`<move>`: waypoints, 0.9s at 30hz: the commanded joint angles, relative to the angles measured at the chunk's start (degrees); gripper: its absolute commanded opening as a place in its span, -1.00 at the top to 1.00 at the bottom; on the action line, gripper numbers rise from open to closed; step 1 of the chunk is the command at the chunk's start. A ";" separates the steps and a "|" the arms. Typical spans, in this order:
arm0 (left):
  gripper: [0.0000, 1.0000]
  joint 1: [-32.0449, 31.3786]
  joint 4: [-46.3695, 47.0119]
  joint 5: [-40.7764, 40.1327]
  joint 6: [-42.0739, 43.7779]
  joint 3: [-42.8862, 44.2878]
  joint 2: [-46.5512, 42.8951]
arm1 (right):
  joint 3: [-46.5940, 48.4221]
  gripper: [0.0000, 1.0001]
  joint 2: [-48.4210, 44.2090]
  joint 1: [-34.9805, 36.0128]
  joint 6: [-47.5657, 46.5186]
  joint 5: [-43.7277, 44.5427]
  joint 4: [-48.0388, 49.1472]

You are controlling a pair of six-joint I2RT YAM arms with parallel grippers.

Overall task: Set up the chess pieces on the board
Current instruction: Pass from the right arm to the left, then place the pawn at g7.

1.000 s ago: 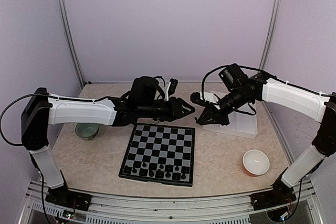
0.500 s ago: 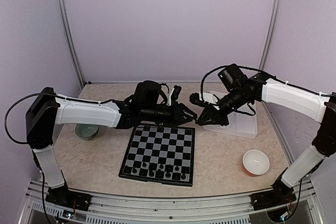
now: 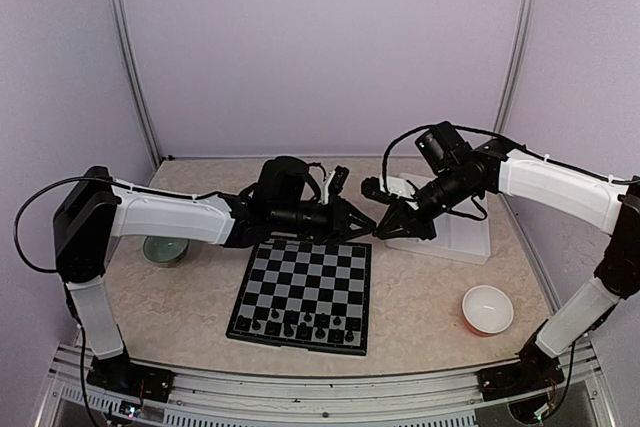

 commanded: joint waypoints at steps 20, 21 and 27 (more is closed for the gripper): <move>0.94 -0.33 -8.38 -18.96 18.49 -11.48 -13.70 | -10.63 0.10 -5.97 -9.22 1.53 -2.73 8.14; 0.94 -0.89 -9.72 -22.11 20.06 -13.07 -16.08 | -12.00 0.10 -6.14 -10.19 1.86 -3.02 10.06; 0.93 -5.90 -18.55 -41.23 26.22 -21.68 -25.47 | -18.04 0.10 -6.41 -12.54 3.68 -3.14 16.41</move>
